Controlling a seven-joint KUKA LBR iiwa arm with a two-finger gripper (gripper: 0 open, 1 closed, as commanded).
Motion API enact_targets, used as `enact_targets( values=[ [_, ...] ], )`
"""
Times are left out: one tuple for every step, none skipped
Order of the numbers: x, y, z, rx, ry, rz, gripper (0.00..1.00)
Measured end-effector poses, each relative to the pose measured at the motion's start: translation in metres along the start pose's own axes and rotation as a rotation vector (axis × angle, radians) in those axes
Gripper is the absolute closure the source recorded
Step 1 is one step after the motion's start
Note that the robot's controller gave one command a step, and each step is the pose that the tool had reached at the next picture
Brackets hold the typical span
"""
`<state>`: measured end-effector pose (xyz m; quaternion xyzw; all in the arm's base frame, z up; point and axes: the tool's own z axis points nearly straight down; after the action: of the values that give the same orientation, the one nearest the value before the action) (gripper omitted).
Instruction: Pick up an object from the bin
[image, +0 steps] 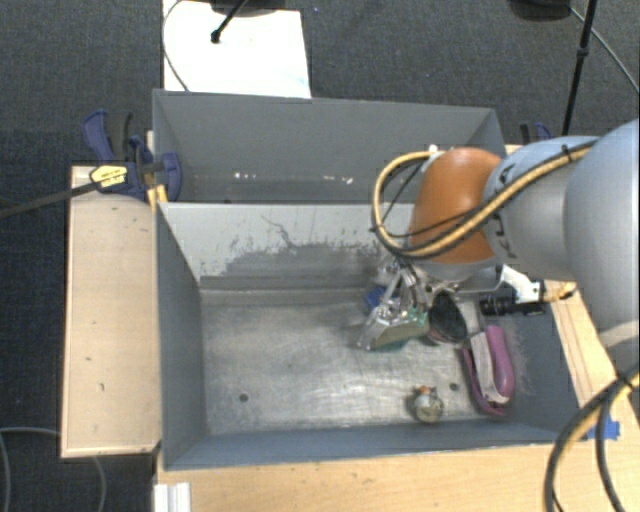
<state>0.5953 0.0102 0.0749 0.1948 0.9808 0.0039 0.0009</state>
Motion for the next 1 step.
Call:
enact_targets(
  values=[
    [-0.0033, -0.0348, 0.0015, -0.001, -0.001, 0.223, 0.0]
  ],
)
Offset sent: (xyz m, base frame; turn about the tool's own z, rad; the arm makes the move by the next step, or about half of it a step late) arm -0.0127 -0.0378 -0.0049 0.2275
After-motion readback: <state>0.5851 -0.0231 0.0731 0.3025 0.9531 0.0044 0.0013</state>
